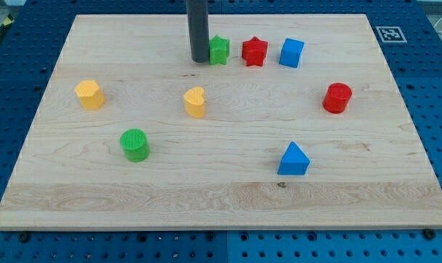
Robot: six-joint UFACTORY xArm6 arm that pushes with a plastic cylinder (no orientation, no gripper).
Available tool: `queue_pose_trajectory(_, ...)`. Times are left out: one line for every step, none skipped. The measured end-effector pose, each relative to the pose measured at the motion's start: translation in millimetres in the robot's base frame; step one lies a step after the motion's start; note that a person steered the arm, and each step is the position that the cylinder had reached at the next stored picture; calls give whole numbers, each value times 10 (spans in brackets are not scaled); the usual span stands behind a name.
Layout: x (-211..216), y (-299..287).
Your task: Nudge the yellow heart up
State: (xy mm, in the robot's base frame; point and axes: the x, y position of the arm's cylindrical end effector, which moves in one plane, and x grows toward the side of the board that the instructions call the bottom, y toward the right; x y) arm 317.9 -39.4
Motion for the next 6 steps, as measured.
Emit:
queue_pose_trajectory(0, 22)
queue_pose_trajectory(0, 23)
queue_pose_trajectory(0, 23)
queue_pose_trajectory(0, -63)
queue_pose_trajectory(16, -547)
queue_pose_trajectory(239, -958)
